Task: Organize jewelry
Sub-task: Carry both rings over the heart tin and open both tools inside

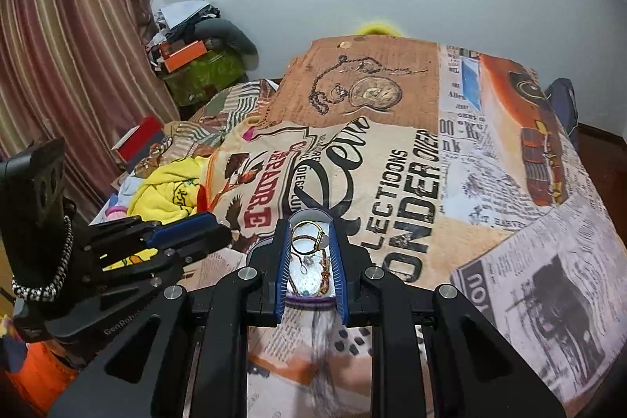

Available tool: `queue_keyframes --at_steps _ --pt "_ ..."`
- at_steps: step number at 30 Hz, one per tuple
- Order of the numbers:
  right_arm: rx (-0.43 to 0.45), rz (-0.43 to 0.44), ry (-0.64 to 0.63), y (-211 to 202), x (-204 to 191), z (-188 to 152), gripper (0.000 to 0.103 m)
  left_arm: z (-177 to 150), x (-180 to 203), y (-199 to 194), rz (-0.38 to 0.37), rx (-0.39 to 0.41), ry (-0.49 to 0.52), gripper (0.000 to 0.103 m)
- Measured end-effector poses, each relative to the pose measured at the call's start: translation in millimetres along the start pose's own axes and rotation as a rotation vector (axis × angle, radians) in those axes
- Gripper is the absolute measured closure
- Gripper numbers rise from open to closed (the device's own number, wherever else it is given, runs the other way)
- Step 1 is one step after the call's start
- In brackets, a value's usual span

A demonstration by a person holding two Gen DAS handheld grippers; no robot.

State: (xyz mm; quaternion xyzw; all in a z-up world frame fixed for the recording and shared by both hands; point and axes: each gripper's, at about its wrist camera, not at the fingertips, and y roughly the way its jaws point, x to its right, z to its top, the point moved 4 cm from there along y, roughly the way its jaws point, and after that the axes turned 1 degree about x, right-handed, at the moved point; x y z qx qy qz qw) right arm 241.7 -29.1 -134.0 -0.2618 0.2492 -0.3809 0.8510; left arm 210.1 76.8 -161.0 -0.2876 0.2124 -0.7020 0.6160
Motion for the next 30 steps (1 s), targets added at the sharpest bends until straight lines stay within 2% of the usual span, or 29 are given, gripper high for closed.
queue_keyframes --at_steps 14,21,30 --pt "-0.109 0.012 0.030 43 5 -15 0.085 -17 -1 42 -0.030 -0.076 0.017 0.085" --pt "-0.123 0.012 0.021 49 2 -18 0.085 -13 -14 37 -0.019 -0.057 -0.017 0.083" --pt "-0.159 0.003 -0.031 59 -5 -24 0.085 -12 -39 21 0.043 -0.036 -0.057 0.083"
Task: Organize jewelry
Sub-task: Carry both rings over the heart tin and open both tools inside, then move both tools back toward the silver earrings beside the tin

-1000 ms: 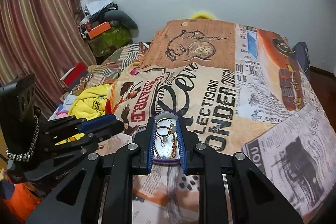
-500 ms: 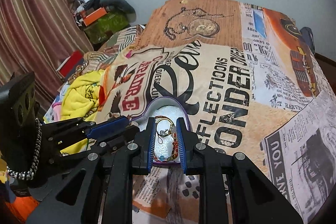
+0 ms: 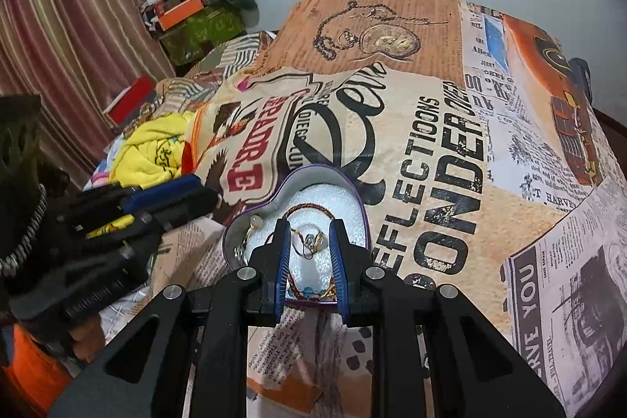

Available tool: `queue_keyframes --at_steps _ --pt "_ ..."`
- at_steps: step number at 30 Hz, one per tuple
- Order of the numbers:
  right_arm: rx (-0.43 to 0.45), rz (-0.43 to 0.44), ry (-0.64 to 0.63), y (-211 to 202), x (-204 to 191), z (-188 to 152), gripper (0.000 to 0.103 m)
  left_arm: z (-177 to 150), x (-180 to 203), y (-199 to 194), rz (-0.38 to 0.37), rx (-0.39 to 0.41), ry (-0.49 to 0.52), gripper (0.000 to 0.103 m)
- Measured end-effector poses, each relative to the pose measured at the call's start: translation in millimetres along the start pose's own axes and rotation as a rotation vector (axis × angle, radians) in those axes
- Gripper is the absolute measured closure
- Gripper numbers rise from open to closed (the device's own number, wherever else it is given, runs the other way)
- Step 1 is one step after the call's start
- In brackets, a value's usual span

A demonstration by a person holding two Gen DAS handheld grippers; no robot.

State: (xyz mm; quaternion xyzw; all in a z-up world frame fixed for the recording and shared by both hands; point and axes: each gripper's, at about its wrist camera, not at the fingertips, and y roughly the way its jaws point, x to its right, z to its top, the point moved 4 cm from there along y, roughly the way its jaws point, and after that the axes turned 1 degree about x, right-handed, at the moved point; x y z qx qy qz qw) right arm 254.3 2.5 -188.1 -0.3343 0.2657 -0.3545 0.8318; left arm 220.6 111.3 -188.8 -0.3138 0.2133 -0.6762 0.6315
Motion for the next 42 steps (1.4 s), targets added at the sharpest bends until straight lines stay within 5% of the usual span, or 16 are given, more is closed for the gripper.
queue_keyframes --at_steps 10,29,42 --pt "0.006 -0.048 -0.007 -15 3 -6 0.068 0 -2 -16 0.023 0.007 -0.011 0.082" --pt "0.088 -0.158 0.059 -90 49 -29 0.068 3 71 -44 -0.019 0.023 0.084 0.071" --pt "0.085 -0.252 0.178 -122 116 -66 0.068 -13 136 -5 -0.077 -0.076 0.154 0.064"
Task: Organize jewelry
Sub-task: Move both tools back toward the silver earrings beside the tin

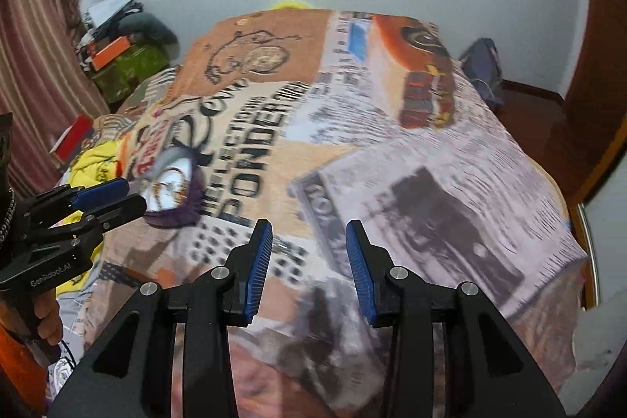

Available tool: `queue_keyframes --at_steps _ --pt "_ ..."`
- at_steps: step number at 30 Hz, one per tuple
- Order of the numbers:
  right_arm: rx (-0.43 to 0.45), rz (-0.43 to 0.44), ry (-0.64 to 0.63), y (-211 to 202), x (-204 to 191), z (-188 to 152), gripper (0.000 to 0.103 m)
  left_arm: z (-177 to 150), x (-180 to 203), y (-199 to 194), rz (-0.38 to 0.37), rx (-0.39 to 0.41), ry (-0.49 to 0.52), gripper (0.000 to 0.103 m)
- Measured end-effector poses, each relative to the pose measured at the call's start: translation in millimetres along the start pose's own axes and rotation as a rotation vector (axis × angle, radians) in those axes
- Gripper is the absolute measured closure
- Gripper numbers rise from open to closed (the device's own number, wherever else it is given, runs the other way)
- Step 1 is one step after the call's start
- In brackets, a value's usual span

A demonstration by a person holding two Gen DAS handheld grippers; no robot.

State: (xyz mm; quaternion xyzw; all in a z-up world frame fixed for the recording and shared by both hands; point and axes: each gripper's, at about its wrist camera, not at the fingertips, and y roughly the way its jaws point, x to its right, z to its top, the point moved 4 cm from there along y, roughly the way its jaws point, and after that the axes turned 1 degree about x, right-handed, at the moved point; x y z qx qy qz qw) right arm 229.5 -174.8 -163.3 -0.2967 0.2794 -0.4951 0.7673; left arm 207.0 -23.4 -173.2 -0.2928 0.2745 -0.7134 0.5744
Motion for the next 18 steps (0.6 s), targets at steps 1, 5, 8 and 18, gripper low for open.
queue_keyframes --at_steps 1,5,8,18 --pt "-0.007 -0.008 0.010 0 6 -3 0.067 -1 4 4 -0.003 -0.009 0.005 0.064" --pt "-0.036 -0.029 0.044 3 27 -14 0.067 -7 24 30 -0.029 -0.060 0.043 0.064" --pt "-0.056 -0.033 0.067 6 37 -22 0.067 -12 37 49 -0.045 -0.094 0.073 0.064" --pt "-0.099 0.022 0.075 25 32 -30 0.068 -29 44 89 -0.052 -0.161 0.109 0.075"
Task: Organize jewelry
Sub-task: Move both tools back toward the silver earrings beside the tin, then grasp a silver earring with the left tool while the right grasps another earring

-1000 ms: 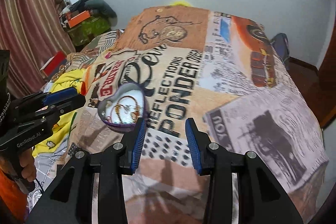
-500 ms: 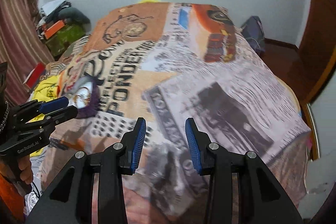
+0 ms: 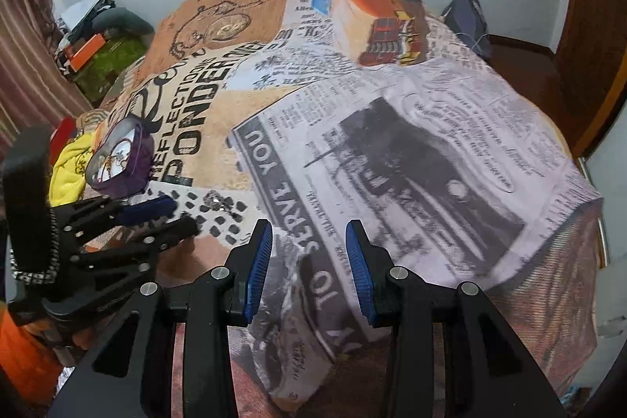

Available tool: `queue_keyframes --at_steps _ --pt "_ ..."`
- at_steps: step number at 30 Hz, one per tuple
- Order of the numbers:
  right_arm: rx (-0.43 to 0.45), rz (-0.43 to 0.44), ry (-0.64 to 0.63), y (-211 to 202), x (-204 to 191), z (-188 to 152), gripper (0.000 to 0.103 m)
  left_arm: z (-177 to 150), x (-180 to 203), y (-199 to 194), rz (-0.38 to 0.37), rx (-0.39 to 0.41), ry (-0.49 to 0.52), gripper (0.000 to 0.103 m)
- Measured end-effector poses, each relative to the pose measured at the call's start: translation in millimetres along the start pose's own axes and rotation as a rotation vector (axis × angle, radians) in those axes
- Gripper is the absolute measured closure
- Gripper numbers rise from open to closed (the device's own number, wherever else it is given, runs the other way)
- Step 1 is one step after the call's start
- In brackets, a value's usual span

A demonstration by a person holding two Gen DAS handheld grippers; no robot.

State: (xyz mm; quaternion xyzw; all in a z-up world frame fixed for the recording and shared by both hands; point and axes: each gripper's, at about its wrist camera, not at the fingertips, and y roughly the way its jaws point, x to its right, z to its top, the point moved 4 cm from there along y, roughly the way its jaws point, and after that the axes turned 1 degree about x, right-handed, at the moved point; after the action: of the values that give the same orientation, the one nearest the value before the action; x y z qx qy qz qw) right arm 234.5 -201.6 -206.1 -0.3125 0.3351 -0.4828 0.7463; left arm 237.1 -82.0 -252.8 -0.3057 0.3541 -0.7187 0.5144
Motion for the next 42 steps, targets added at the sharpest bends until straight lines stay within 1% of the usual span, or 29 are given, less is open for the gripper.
queue_keyframes --at_steps 1,2,3,5,11,15,18,23,25,26,27,28,29,31,34,40,42 --pt "-0.002 0.008 -0.005 2 -3 0 0.067 0 -1 1 -0.010 -0.001 -0.007 0.079" --pt "-0.005 0.015 -0.009 5 -5 0 0.067 0 -3 2 -0.010 -0.004 -0.013 0.086" --pt "-0.008 0.021 -0.013 7 -8 1 0.067 0 -4 3 -0.012 -0.006 -0.016 0.090" --pt "-0.016 0.033 -0.022 12 -14 1 0.067 0 -3 3 -0.024 -0.006 -0.017 0.094" --pt "-0.039 0.066 -0.061 27 -34 6 0.067 -3 0 -4 -0.008 0.003 -0.002 0.094" --pt "-0.055 0.075 -0.100 40 -46 10 0.067 -6 -12 -24 0.007 0.044 -0.029 0.094" --pt "-0.081 0.103 -0.120 51 -53 11 0.068 -6 -24 -39 0.025 0.076 -0.047 0.094" --pt "-0.104 0.088 -0.128 67 -57 10 0.068 -7 -37 -53 0.026 0.100 -0.067 0.094" --pt "-0.087 0.071 -0.140 65 -59 10 0.068 -8 -38 -57 0.035 0.109 -0.064 0.094" --pt "-0.084 0.062 -0.153 65 -61 9 0.070 -8 -38 -57 0.042 0.111 -0.063 0.094" --pt "-0.086 0.060 -0.166 64 -64 8 0.080 -8 -38 -58 0.043 0.113 -0.064 0.094" --pt "-0.089 0.060 -0.175 63 -66 7 0.087 -8 -38 -59 0.041 0.115 -0.067 0.094" --pt "-0.091 0.061 -0.178 63 -67 6 0.089 -7 -38 -61 0.038 0.119 -0.071 0.094" --pt "-0.094 0.066 -0.177 59 -69 4 0.089 -7 -38 -66 0.037 0.129 -0.074 0.094" --pt "-0.077 0.079 -0.175 50 -74 6 0.089 -6 -36 -76 0.038 0.151 -0.074 0.094" --pt "-0.015 0.095 -0.175 20 -87 15 0.089 -4 -39 -94 0.024 0.181 -0.093 0.094" --pt "0.003 0.096 -0.174 14 -90 19 0.089 -5 -40 -100 0.035 0.193 -0.093 0.094"
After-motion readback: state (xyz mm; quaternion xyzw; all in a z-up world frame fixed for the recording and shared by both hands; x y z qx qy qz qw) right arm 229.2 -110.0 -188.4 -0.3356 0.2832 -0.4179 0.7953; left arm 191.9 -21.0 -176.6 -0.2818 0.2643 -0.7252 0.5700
